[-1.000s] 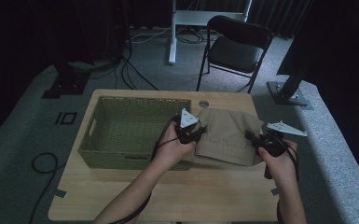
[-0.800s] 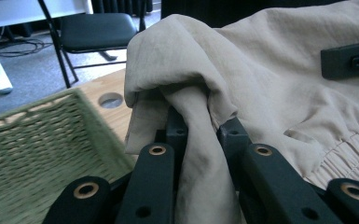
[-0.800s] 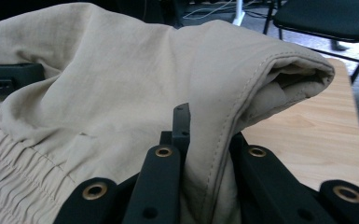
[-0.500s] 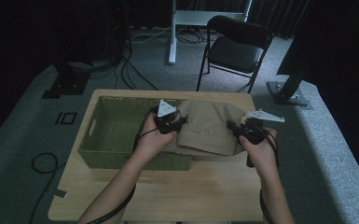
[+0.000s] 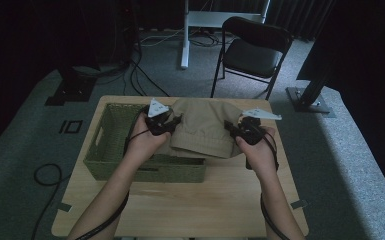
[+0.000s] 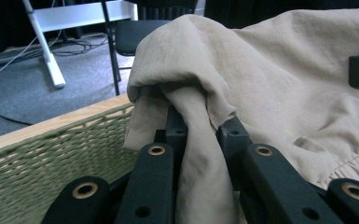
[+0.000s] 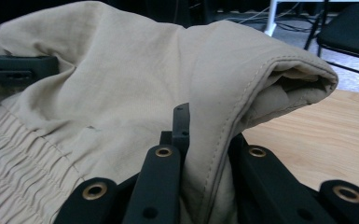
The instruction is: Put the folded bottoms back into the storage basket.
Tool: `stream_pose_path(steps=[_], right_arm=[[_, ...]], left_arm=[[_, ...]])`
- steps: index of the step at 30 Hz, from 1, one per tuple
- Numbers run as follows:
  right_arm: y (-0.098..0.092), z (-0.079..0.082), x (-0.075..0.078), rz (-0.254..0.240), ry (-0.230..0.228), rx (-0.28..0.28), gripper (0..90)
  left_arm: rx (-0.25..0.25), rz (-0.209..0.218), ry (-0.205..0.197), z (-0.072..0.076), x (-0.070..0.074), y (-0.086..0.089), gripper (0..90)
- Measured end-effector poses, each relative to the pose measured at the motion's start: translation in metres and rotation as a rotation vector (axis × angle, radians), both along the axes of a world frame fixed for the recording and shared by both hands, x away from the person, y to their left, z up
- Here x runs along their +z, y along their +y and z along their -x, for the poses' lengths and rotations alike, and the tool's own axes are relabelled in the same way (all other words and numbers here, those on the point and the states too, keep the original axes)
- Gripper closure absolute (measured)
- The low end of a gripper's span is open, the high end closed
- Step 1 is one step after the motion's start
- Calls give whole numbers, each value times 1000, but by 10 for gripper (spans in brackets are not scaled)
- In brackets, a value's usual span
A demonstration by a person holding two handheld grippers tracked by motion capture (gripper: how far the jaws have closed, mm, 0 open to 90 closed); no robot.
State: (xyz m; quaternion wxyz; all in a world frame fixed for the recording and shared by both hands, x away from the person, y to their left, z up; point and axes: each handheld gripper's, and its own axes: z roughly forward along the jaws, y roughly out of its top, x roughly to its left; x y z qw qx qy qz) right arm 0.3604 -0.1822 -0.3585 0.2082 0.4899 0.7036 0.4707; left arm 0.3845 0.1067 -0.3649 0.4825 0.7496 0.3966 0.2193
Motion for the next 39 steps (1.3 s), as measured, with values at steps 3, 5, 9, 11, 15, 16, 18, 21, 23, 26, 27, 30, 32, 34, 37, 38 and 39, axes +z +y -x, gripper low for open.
stream_pose_path(steps=[3, 5, 9, 11, 15, 16, 18, 21, 23, 26, 27, 30, 32, 34, 37, 38, 39], right_arm=[[10, -4, 3, 4, -2, 15, 825], [16, -5, 4, -2, -3, 23, 825], [28, -10, 5, -12, 6, 44, 825], [35, -12, 5, -15, 5, 50, 826], [50, -16, 6, -18, 7, 67, 826], [55, -16, 6, -19, 4, 72, 826], [59, -17, 6, -15, 5, 79, 826], [74, -21, 5, -31, 7, 98, 825], [83, -22, 3, -33, 12, 106, 825], [94, -24, 1, -29, 14, 118, 825], [98, -25, 0, -28, 18, 119, 825], [110, -29, -5, -29, 27, 121, 826], [116, -31, -9, -36, 35, 120, 826], [120, -33, -11, -37, 36, 121, 826], [132, -39, -24, -34, 58, 122, 826], [135, -40, -28, -34, 62, 122, 826], [138, -42, -32, -31, 67, 123, 826]], left_arm=[[21, 12, 7, -2, -1, 11, 796], [31, 12, 8, -2, -1, 17, 796], [53, 16, 12, -3, -2, 30, 797], [63, 16, 14, -4, -3, 37, 797], [84, 22, 20, -7, -5, 52, 797], [84, 22, 20, -7, -5, 52, 797], [95, 24, 25, -8, -6, 60, 797], [122, 26, 20, -9, -5, 79, 796], [129, 24, 19, -9, -4, 87, 796], [150, 9, 15, -9, -5, 96, 796], [159, 3, 15, -9, -6, 98, 796], [178, 1, 19, -10, -12, 107, 797], [183, 0, 27, -10, -15, 110, 797], [195, -1, 34, -12, -20, 116, 796], [220, -3, 51, -18, -32, 125, 796], [225, -10, 55, -20, -36, 127, 796], [232, -6, 52, -22, -39, 128, 796]])
